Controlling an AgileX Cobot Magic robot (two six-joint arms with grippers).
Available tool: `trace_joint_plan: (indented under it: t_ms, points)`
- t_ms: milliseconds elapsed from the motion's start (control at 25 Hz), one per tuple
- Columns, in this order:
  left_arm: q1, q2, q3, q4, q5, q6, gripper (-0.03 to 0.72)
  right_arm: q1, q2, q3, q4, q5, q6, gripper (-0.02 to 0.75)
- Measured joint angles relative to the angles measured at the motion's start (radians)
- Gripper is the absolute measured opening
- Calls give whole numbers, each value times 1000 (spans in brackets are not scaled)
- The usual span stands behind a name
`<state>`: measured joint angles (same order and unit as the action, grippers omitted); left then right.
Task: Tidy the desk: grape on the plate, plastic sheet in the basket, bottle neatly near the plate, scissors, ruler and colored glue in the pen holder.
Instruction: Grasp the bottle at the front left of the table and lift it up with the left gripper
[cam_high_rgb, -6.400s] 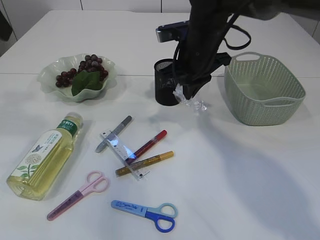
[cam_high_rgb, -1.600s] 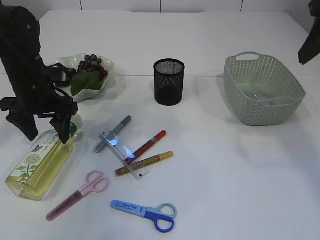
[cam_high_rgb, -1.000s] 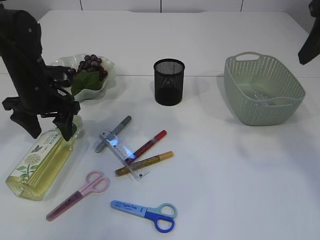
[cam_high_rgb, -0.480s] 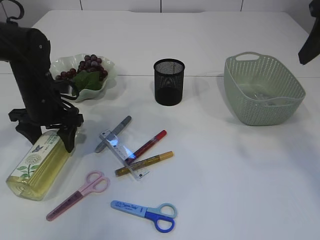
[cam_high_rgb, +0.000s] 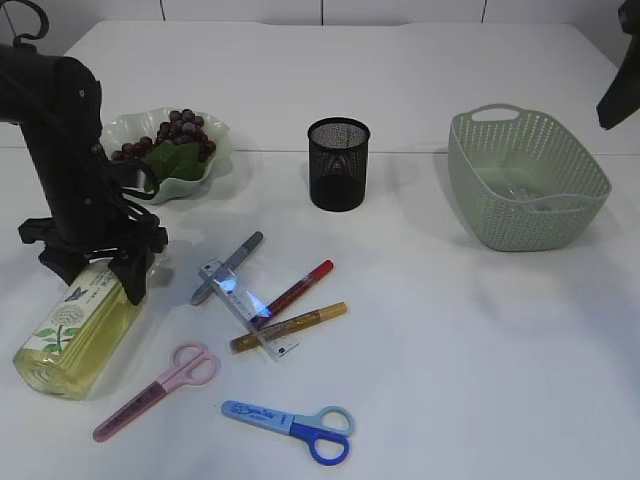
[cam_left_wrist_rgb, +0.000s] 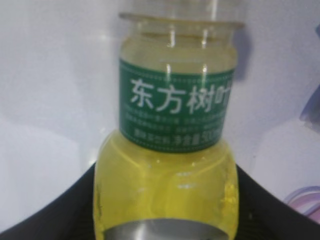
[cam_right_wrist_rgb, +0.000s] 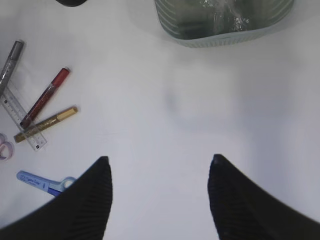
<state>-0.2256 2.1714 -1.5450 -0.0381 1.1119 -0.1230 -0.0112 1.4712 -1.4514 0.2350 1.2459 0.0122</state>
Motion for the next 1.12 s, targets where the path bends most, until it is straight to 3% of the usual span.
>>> trace_joint_plan:
  t_ms: [320,880,1120]
  points:
    - [0,0,0,0,2,0,420,0,0,0,0,0,0,478]
    - [0,-53,10,29,50,-15,417,0,0,0,-36,0,0,477]
    - [0,-197,146,38,-28,-41,417,0,0,0,-45,0,0,477]
